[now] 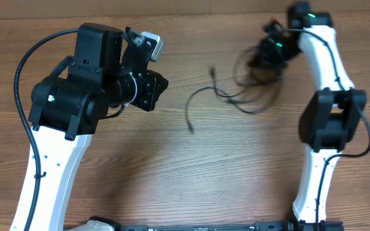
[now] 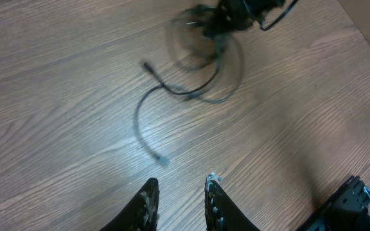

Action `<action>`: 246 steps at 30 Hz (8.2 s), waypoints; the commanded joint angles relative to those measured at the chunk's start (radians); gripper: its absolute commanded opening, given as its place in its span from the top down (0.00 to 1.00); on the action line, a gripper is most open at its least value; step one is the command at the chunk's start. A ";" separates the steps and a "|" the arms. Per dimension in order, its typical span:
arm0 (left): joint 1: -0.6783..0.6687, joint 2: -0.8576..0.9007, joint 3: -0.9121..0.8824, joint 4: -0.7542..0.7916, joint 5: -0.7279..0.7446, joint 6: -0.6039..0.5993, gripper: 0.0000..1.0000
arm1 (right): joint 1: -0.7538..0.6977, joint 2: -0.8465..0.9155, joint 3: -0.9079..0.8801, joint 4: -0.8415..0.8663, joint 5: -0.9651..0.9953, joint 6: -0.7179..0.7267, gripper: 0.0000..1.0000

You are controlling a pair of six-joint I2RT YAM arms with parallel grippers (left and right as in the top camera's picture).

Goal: Untangle cables

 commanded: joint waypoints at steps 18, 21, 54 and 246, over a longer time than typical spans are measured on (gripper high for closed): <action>0.107 0.023 -0.007 0.014 0.106 0.091 0.57 | 0.274 -0.374 0.453 -0.285 -0.027 0.013 0.96; 0.096 0.058 -0.029 0.012 0.111 0.146 0.55 | 0.317 -0.402 0.453 -0.286 -0.044 0.002 0.96; 0.053 0.120 -0.265 0.212 0.298 0.370 0.95 | 0.375 -0.501 0.492 -0.274 -0.303 0.069 0.96; 0.192 0.428 0.466 -0.452 0.326 0.927 0.14 | 0.291 -0.485 0.442 -0.168 -0.449 -0.013 0.96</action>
